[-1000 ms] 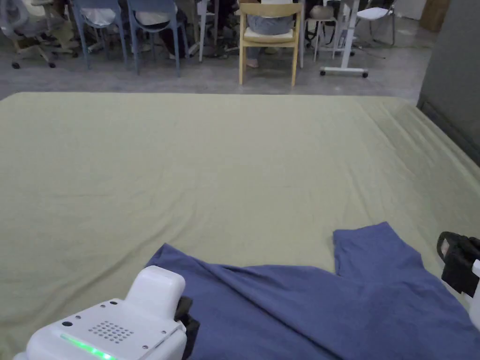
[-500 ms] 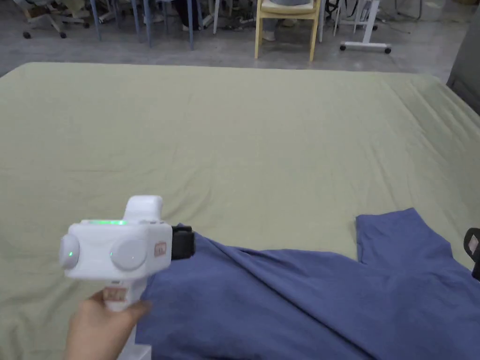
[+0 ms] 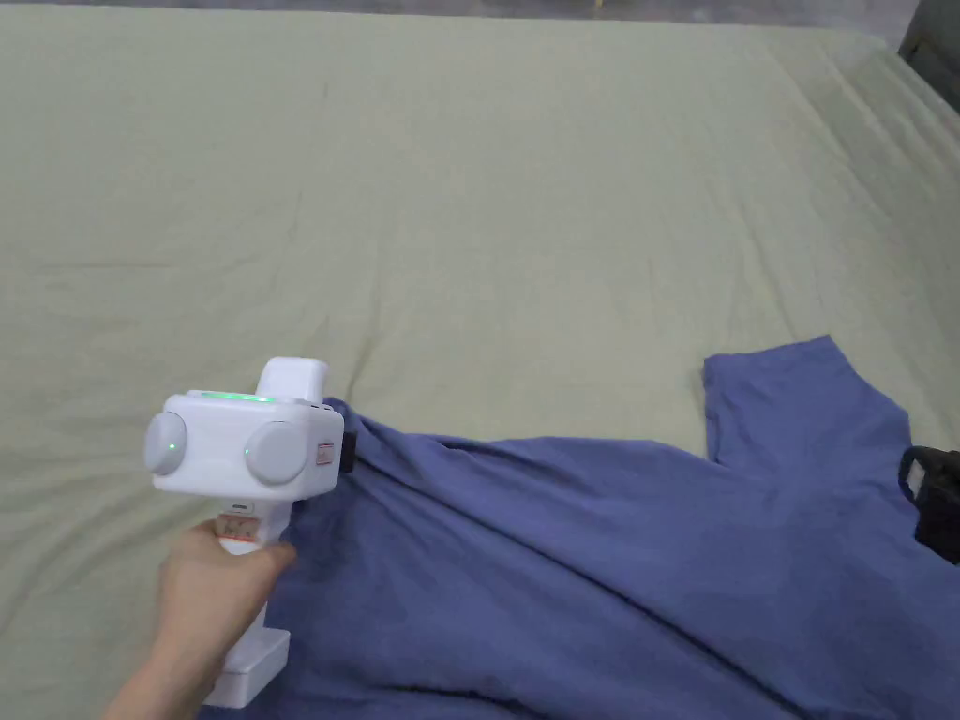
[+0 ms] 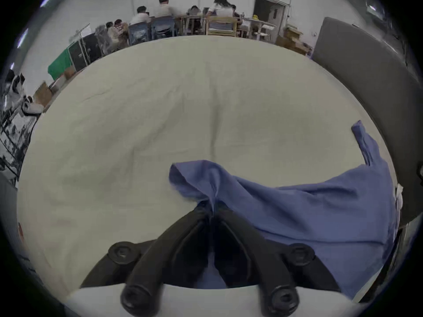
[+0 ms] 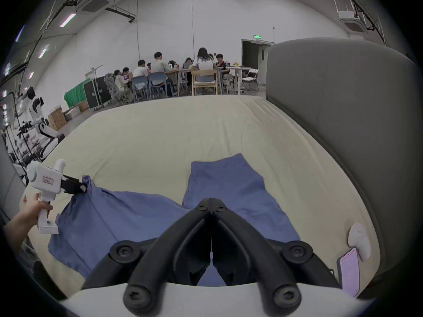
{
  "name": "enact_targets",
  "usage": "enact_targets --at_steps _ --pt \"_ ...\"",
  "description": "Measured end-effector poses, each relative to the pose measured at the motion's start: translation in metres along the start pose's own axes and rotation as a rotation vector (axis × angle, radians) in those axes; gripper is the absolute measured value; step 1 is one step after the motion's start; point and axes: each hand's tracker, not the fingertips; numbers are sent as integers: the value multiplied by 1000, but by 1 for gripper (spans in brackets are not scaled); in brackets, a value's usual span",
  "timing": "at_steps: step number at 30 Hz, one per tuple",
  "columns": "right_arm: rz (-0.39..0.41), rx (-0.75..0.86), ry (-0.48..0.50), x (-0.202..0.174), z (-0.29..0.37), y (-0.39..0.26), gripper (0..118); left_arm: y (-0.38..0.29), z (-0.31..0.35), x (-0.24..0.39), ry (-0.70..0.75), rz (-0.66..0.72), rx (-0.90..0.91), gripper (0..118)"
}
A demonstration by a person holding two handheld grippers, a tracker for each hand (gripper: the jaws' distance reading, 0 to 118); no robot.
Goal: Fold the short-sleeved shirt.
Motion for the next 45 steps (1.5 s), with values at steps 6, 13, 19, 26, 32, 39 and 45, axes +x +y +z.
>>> enact_targets --at_steps 6,13,19,26,32,39,45 --pt "-18 -6 54 8 -7 19 44 4 62 -5 -66 61 124 0" --pt "-156 -486 10 67 -119 69 118 3 109 5 -69 58 205 0" --pt "-51 -735 -53 102 -213 12 87 3 91 10 -75 74 163 0" --pt "30 -558 -5 67 -150 38 3 4 101 16 -104 104 154 0" --pt "19 -231 55 53 -67 73 3 18 167 13 -132 128 276 0" --pt "11 269 103 33 97 177 3 68 337 7 -154 56 628 0" --pt "19 574 133 21 221 284 3 126 486 -2 -49 -10 892 0"
